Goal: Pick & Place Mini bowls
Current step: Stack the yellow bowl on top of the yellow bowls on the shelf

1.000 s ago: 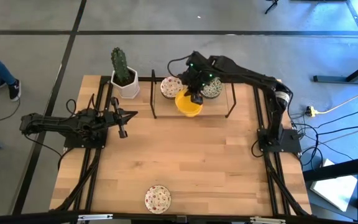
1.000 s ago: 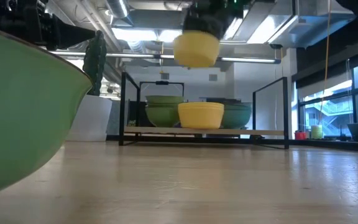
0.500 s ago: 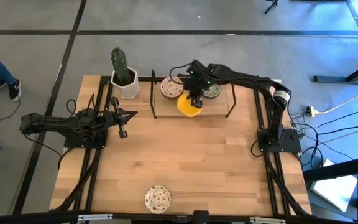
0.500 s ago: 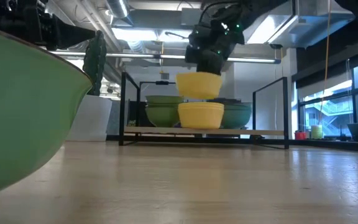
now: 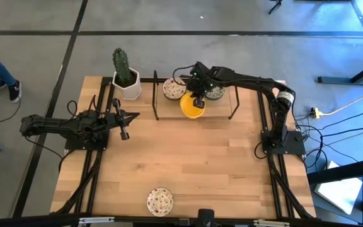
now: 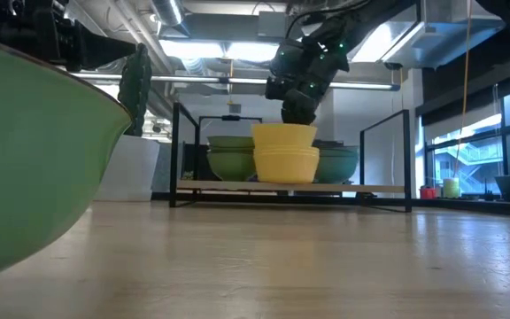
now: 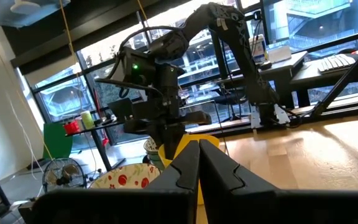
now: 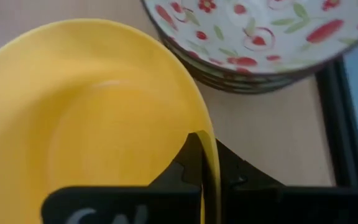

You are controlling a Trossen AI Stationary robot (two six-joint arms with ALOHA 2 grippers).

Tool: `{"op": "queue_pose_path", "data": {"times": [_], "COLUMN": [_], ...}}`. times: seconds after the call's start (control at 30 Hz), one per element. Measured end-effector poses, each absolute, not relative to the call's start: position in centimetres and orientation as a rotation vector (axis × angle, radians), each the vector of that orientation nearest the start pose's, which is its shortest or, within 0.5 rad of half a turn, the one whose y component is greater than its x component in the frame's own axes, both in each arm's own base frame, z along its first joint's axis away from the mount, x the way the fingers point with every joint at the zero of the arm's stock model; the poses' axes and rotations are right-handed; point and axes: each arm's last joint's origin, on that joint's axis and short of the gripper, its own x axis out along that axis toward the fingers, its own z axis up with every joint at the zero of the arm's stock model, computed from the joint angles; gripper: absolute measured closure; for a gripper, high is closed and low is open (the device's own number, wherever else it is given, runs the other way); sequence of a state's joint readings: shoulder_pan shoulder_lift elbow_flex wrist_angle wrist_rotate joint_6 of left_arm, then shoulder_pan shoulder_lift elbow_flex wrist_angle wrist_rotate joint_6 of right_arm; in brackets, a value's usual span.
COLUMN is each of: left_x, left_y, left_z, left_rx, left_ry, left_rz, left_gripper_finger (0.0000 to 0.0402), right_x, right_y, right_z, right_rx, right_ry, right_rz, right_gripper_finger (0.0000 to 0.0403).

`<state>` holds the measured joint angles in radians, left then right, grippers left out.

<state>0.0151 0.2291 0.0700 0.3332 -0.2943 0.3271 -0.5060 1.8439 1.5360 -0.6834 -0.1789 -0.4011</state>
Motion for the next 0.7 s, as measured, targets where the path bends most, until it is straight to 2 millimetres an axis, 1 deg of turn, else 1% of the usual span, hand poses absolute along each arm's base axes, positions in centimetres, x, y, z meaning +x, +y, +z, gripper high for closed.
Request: {"op": "queue_pose_path", "data": {"times": [0.2,0.3,0.4,0.6,0.7], "left_x": [10.82,10.82,10.82,10.82,10.82], "left_y": [1.00,1.00,1.00,1.00,1.00], "left_z": [20.04,20.04,20.04,20.04,20.04], "left_rx": [0.299,0.299,0.299,0.299,0.299], "left_ry": [-0.121,-0.121,-0.121,-0.121,-0.121], "left_rz": [0.334,0.334,0.334,0.334,0.334], "left_gripper_finger": [0.0395,0.0397,0.0397,0.0393,0.0397], "right_x": [34.66,34.62,34.56,34.63,34.67], "right_y": [-18.72,-18.69,-18.66,-18.69,-18.72], "right_z": [25.88,25.79,25.64,25.69,25.72], "right_rx": [-0.034,-0.030,-0.026,-0.022,-0.024], "right_ry": [1.004,1.009,1.017,1.009,1.004], "right_rz": [-0.129,-0.128,-0.127,-0.132,-0.134], "right_gripper_finger": [0.0399,0.0391,0.0366,0.0298,0.0270]}}
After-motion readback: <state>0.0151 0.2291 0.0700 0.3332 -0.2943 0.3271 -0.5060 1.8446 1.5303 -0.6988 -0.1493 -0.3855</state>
